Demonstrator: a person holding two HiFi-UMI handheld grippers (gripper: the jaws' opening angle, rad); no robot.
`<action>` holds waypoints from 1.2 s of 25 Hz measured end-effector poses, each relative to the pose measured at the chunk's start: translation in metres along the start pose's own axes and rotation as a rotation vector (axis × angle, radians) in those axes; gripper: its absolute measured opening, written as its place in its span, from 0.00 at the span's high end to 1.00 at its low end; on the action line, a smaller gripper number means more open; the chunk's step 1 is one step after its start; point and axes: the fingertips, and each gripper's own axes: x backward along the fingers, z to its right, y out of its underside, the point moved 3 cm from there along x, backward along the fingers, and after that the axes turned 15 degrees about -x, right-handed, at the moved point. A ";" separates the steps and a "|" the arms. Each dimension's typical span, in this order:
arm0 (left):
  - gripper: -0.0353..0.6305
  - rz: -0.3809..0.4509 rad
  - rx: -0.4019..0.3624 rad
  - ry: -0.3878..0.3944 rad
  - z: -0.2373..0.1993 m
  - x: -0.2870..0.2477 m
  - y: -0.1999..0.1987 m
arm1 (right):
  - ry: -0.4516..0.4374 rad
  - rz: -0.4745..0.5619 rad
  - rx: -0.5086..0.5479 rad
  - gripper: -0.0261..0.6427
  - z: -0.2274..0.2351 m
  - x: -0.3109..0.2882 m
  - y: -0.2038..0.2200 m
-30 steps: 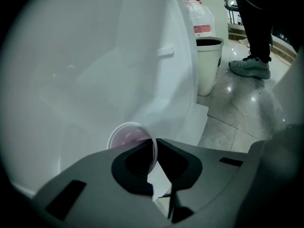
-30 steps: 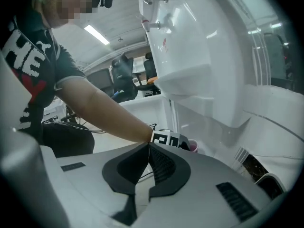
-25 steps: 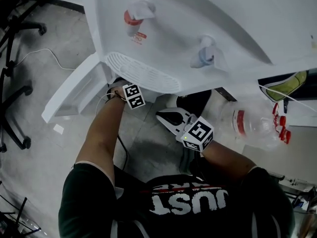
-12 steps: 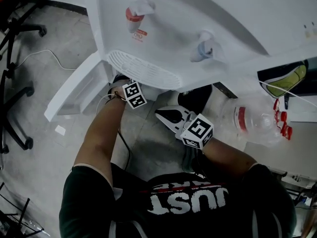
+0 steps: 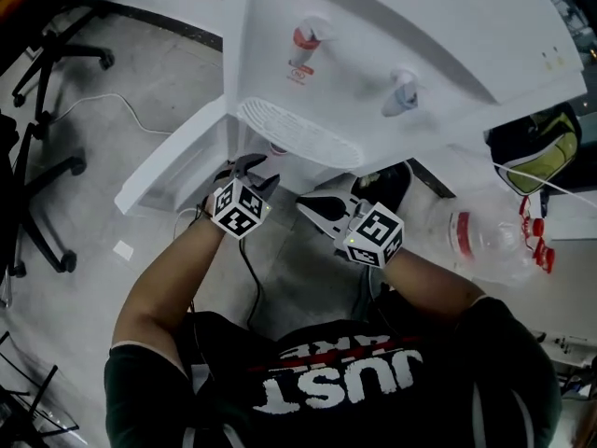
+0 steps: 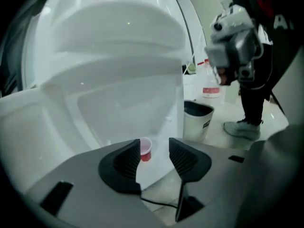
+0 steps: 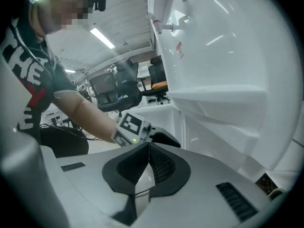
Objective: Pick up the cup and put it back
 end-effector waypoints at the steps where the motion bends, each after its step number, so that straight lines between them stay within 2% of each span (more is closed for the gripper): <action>1: 0.68 0.035 0.049 -0.001 0.001 0.020 -0.001 | -0.009 0.002 0.005 0.91 -0.002 -0.004 -0.004; 4: 0.91 0.153 0.157 -0.027 -0.003 0.083 -0.011 | -0.046 0.014 0.029 0.91 -0.014 -0.019 -0.017; 5: 0.93 0.198 0.196 -0.036 -0.005 0.103 -0.015 | -0.058 0.019 0.037 0.91 -0.018 -0.023 -0.020; 9: 0.94 0.334 0.379 -0.117 -0.023 0.163 -0.020 | -0.095 0.046 0.065 0.91 -0.034 -0.037 -0.036; 12: 0.94 0.371 0.412 -0.184 -0.035 0.188 -0.025 | -0.124 0.068 0.085 0.91 -0.043 -0.043 -0.048; 17: 0.94 0.393 0.446 -0.244 -0.049 0.213 -0.060 | -0.149 0.049 0.094 0.91 -0.062 -0.032 -0.066; 21: 0.94 0.375 0.463 -0.281 -0.056 0.256 -0.116 | -0.198 -0.010 0.081 0.91 -0.107 -0.008 -0.101; 26: 0.94 0.302 0.454 -0.331 -0.059 0.332 -0.199 | -0.285 -0.029 0.130 0.91 -0.188 0.047 -0.182; 30: 0.94 0.291 0.468 -0.380 -0.073 0.394 -0.276 | -0.306 -0.033 0.144 0.91 -0.239 0.105 -0.261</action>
